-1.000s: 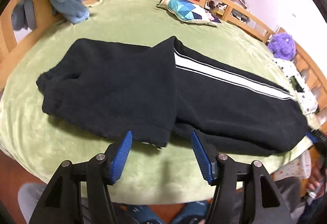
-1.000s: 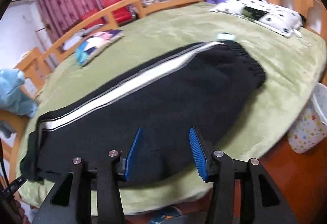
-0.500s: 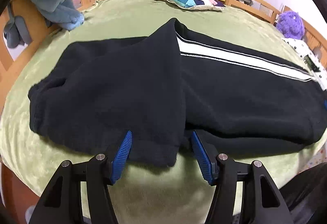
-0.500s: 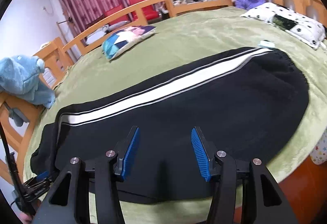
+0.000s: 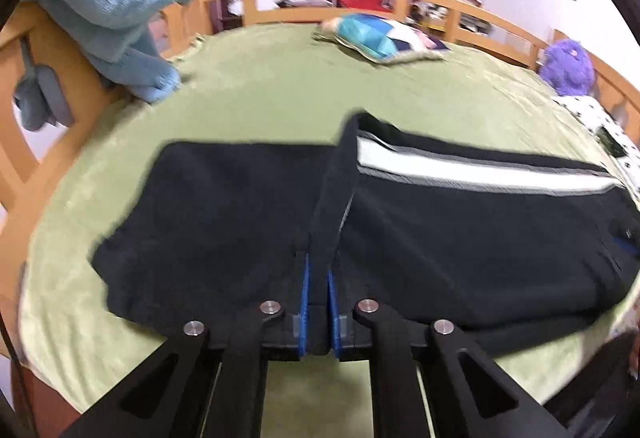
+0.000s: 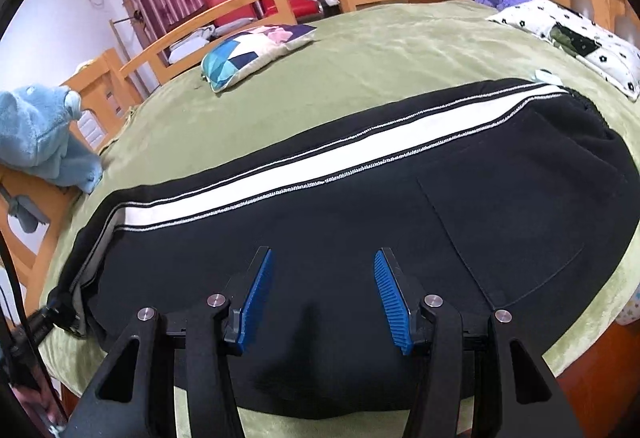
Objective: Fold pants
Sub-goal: 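Grasp the leg cuffs with the left tool and fold them toward the waistband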
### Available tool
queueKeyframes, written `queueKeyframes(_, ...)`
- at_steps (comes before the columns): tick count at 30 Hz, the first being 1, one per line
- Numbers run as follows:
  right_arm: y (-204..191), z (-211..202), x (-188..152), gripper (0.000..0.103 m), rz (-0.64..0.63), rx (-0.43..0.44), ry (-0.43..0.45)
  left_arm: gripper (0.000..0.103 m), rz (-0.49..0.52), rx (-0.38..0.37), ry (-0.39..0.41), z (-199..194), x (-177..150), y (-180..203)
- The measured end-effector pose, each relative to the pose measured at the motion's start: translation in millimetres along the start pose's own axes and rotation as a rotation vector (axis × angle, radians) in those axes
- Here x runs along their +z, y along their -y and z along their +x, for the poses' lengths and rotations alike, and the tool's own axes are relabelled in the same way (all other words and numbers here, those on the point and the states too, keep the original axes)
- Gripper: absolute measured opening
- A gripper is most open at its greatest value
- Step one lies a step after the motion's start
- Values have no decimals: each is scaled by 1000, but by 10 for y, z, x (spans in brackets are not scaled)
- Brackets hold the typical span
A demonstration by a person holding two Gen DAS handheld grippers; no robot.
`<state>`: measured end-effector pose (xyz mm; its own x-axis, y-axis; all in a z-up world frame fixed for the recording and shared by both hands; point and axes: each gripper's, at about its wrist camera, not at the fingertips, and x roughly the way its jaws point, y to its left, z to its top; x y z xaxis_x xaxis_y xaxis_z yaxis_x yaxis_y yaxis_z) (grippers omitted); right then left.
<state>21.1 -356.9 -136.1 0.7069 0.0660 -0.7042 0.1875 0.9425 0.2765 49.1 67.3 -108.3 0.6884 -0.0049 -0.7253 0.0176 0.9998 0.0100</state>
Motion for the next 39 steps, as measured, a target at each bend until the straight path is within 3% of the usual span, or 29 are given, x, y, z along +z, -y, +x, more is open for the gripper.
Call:
queueKeyframes(12, -132, 206, 51, 52, -6, -62, -33, 8, -50, 85, 31, 317, 626, -593)
queueKeyframes(16, -175, 245, 48, 52, -32, -84, -38, 8, -57, 20, 14, 362, 659, -698)
queueKeyframes(19, -210, 279, 37, 52, -53, -102, -45, 8, -44, 55, 24, 408, 642, -731)
queueKeyframes(21, -237, 287, 29, 52, -65, -112, -48, 8, -93, 72, 19, 489, 694, -867)
queueKeyframes(23, -262, 284, 16, 52, -77, -114, -46, 8, -133, 25, 14, 547, 764, -979)
queueKeyframes(24, -264, 283, 15, 52, -82, -115, -46, 2, -134, 34, 27, 558, 805, -1015)
queueKeyframes(27, -279, 301, 16, 52, -91, -124, -51, 2, -103, 113, 76, 573, 954, -1065)
queueKeyframes(31, -302, 325, 6, 52, -95, -128, -56, 2, -106, 76, 68, 620, 1126, -1129)
queueKeyframes(34, -312, 364, 7, 52, -103, -142, -68, 2, -85, -45, 23, 636, 1060, -1068)
queueKeyframes(35, -313, 372, 6, 52, -104, -145, -70, 9, -78, -70, 5, 634, 1010, -1033)
queueKeyframes(39, -316, 382, -1, 52, -105, -149, -72, 61, -65, -180, -40, 551, 717, -891)
